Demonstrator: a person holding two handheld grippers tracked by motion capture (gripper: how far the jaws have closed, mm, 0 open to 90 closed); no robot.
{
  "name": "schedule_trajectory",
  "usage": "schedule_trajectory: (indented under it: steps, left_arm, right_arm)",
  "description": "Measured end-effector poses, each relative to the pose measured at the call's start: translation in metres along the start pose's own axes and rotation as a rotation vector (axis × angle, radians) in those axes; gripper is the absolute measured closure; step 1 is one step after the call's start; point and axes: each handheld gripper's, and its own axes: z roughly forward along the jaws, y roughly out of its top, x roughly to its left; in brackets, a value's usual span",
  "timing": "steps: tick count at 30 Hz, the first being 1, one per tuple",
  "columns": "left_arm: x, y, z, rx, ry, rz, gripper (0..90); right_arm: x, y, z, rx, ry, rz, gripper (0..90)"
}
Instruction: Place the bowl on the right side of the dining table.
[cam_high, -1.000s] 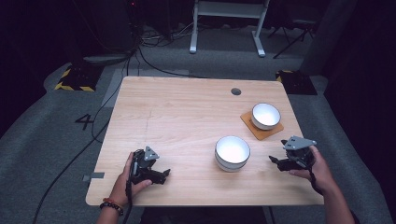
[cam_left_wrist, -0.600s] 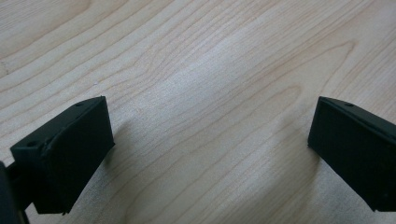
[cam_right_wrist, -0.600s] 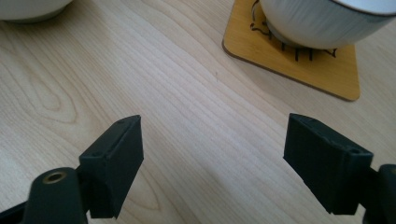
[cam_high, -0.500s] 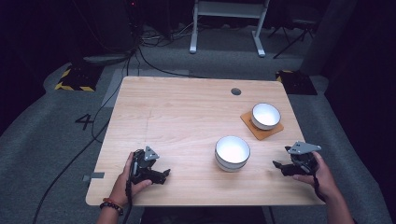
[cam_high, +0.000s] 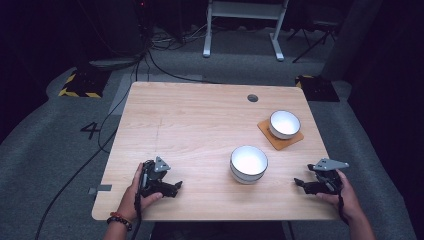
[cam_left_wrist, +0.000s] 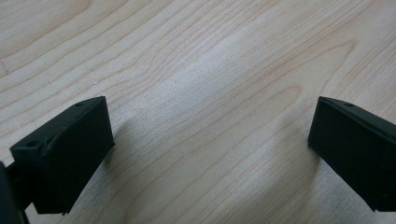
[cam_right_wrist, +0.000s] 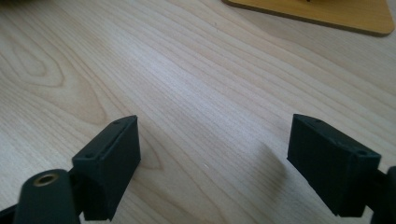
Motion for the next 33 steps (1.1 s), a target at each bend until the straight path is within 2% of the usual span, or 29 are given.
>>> schedule_trajectory:
  steps: [3, 5, 16, 33]
  left_arm:
    - [-0.0003, -0.0001, 0.0001, -0.001, 0.001, -0.001, 0.2]
    - [0.0002, 0.0, 0.0002, -0.002, 0.002, 0.004, 0.1]
    - [-0.0002, -0.0001, -0.0004, -0.001, 0.012, 0.003, 0.1]
    - [0.0, -0.0001, 0.0002, -0.001, 0.0, 0.001, 0.1]
  right_arm:
    - [-0.0056, -0.0082, 0.002, -0.041, 0.034, 0.072, 15.5]
    - [-0.0037, -0.009, 0.0017, -0.048, 0.026, 0.087, 15.3]
    - [-0.0047, -0.0094, 0.0024, -0.053, 0.027, 0.08, 15.0]
    - [-0.0056, -0.0096, 0.0019, -0.051, 0.034, 0.081, 15.8]
